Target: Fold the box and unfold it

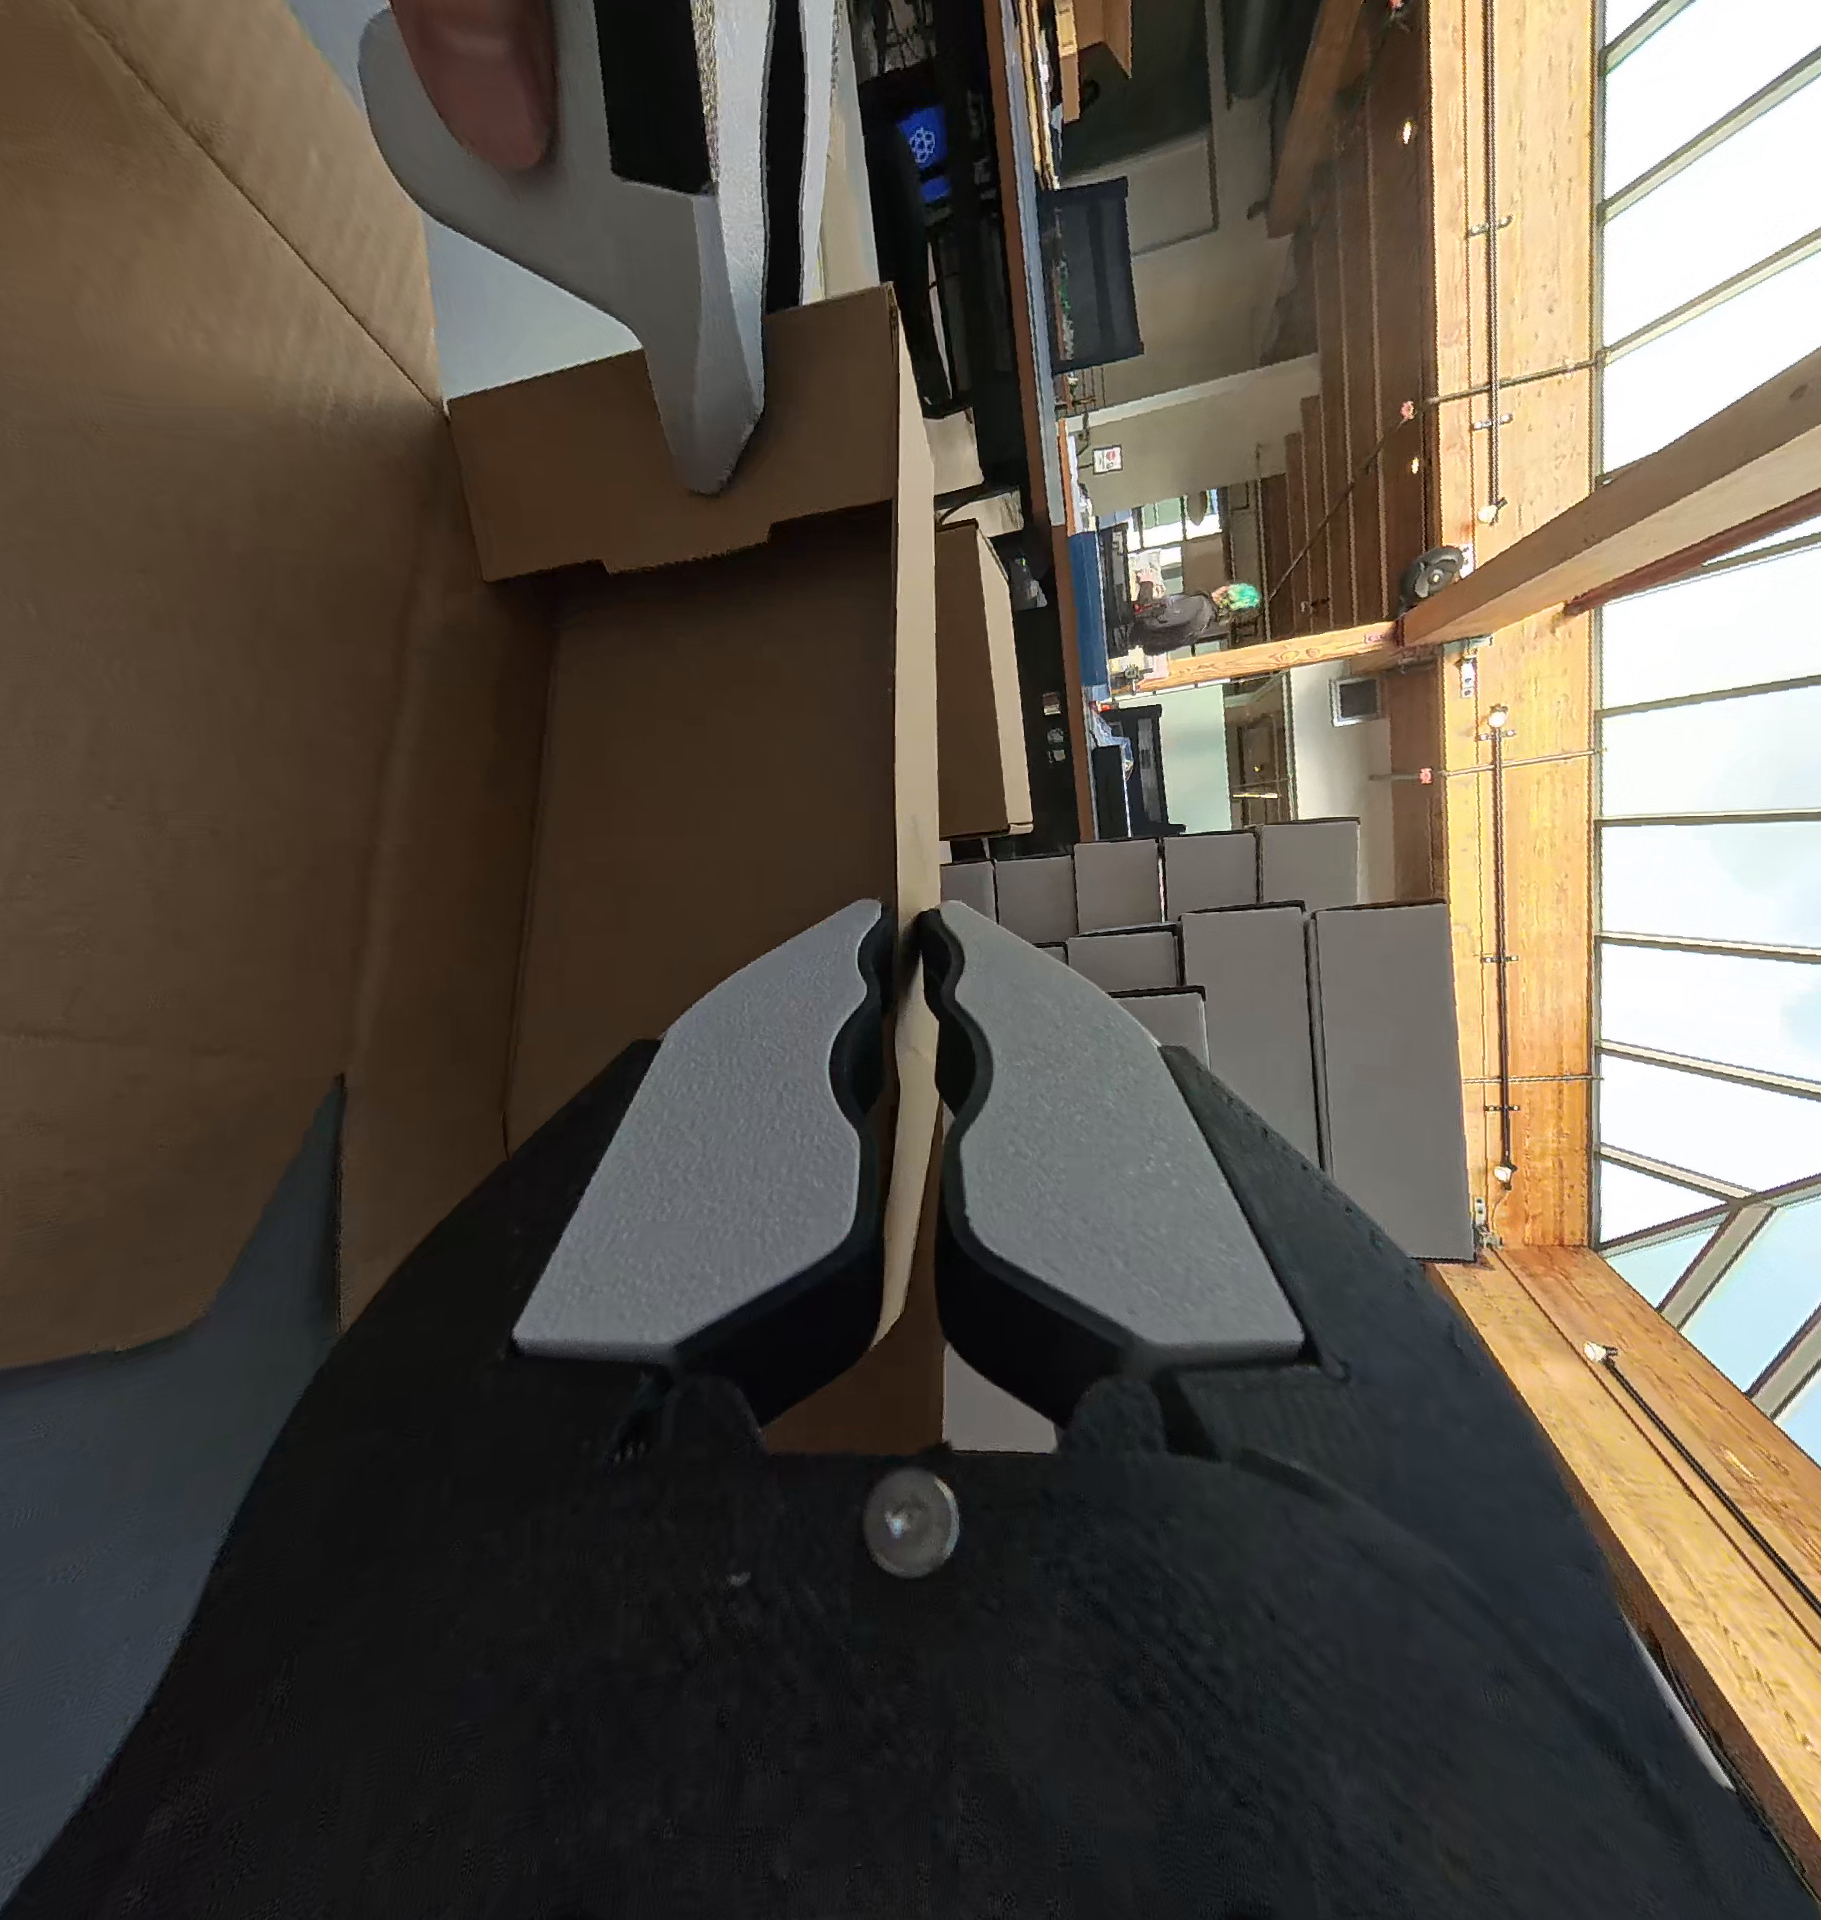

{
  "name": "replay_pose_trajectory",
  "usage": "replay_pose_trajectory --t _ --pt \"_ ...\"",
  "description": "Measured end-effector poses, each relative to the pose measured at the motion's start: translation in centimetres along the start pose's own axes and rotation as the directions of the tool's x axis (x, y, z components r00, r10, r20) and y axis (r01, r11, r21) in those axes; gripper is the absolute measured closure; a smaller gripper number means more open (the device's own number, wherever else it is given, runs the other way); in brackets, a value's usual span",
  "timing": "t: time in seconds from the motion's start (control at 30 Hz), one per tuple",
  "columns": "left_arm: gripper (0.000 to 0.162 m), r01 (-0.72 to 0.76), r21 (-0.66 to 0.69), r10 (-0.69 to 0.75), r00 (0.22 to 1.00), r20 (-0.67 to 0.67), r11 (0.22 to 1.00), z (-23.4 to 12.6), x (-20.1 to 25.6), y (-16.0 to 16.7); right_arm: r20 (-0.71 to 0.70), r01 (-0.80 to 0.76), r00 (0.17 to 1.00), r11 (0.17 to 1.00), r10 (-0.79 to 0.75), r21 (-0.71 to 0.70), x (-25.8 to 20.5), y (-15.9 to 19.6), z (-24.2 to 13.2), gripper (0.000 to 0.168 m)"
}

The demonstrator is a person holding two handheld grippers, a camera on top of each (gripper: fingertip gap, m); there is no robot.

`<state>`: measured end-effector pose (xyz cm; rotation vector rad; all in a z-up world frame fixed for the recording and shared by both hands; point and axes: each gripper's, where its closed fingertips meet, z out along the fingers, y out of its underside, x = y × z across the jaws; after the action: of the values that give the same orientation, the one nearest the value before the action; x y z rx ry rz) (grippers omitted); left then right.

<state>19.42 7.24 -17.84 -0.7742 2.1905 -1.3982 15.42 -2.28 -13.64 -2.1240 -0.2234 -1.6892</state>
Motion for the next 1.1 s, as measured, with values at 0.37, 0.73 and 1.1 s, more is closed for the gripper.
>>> replay_pose_trajectory --t 0.37,0.73,1.1 --pt "0.133 -0.145 -0.202 0.154 0.988 0.03 0.969 1.3 -0.8 0.1 0.064 0.001 0.998 1.0 0.0 -0.002 0.1 0.3 0.3 0.163" --pt "0.146 0.002 -0.062 0.0 0.999 0.04 0.998 2.6 -1.7 -0.7 0.074 -0.04 0.996 0.999 0.042 -0.022 0.3 0.9 0.8 0.163" --pt "0.156 0.078 -0.017 -0.074 0.985 0.158 0.997 4.4 -3.0 -1.1 0.054 -0.059 0.997 0.996 0.062 -0.067 0.4 1.2 1.2 0.163"
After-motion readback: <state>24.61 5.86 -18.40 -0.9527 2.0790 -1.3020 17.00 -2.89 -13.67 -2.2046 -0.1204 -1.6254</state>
